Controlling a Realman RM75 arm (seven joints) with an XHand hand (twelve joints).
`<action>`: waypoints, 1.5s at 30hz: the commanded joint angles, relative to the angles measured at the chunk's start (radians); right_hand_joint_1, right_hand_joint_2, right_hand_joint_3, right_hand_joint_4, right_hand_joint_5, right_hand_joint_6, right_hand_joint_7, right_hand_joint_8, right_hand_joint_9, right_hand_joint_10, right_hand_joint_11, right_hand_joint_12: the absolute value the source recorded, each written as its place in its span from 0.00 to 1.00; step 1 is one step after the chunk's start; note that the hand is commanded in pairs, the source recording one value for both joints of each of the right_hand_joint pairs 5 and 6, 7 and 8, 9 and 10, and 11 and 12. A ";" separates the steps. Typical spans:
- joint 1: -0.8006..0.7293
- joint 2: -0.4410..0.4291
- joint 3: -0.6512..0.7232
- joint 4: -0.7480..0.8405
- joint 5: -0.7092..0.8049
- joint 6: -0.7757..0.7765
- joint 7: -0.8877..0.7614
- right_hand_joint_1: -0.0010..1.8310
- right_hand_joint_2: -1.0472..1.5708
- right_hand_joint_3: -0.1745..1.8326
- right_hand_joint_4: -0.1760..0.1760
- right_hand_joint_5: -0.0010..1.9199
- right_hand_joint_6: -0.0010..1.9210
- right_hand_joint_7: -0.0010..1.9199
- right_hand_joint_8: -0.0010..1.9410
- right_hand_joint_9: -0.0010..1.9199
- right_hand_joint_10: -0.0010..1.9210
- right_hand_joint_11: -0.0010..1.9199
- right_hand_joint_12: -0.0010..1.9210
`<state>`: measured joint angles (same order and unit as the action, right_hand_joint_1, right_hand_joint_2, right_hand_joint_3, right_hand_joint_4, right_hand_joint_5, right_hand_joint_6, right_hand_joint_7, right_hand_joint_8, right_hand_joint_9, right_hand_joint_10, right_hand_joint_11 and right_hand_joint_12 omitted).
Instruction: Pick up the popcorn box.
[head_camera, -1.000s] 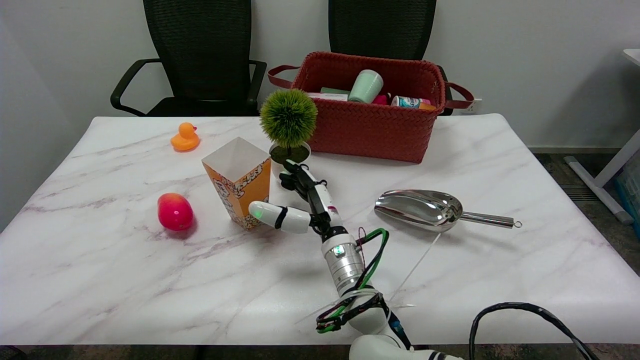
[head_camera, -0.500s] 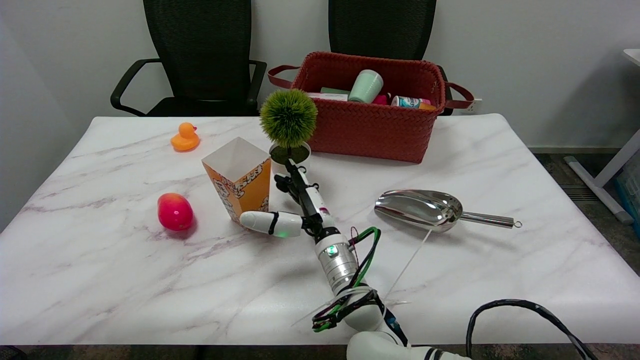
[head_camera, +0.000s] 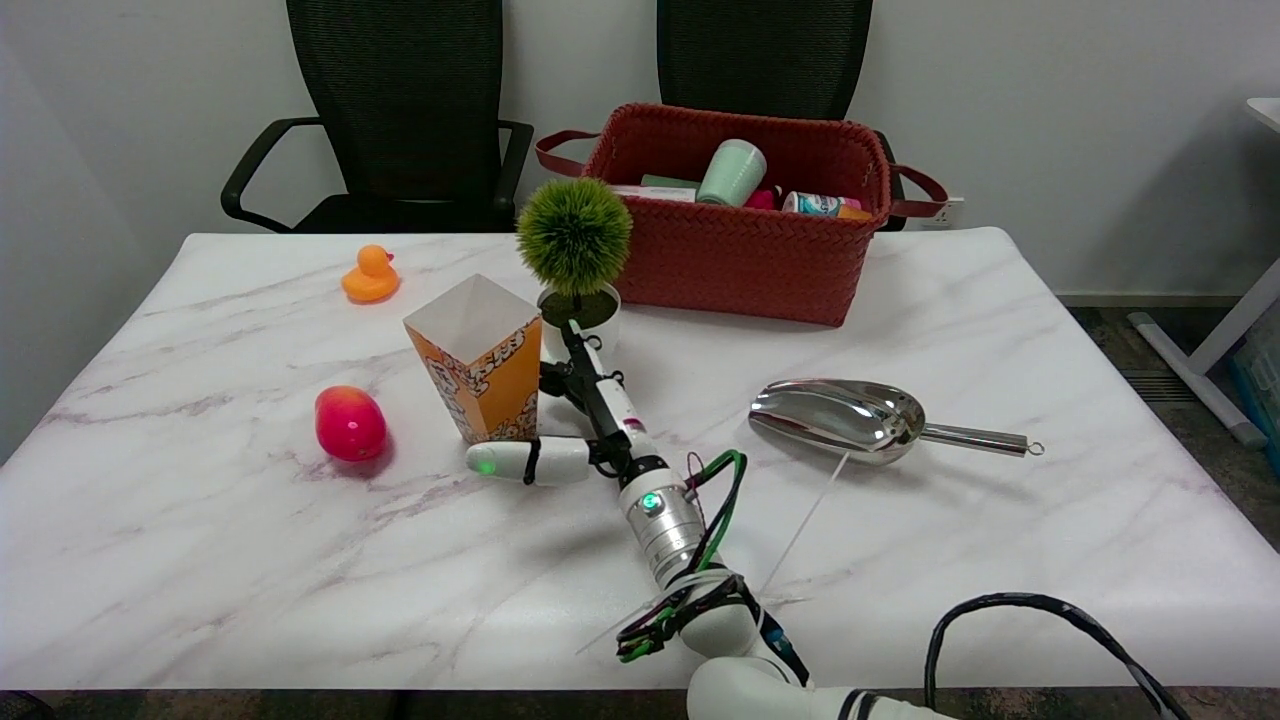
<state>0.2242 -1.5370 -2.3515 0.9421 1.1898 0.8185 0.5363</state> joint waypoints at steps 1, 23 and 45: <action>0.023 -0.026 0.006 -0.029 0.002 -0.022 -0.109 0.53 0.47 0.15 0.50 0.00 0.00 0.18 0.18 0.20 0.20 0.03 0.03; 0.004 -0.034 0.007 0.010 0.002 0.002 -0.116 0.53 0.47 0.18 0.50 0.00 0.00 0.25 0.25 0.26 0.26 0.14 0.14; -0.007 -0.037 0.009 0.003 0.004 0.024 -0.116 0.52 0.48 0.19 0.50 0.00 0.00 0.27 0.27 0.26 0.26 0.11 0.11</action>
<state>0.2171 -1.5706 -2.3437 0.9574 1.1921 0.8362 0.4233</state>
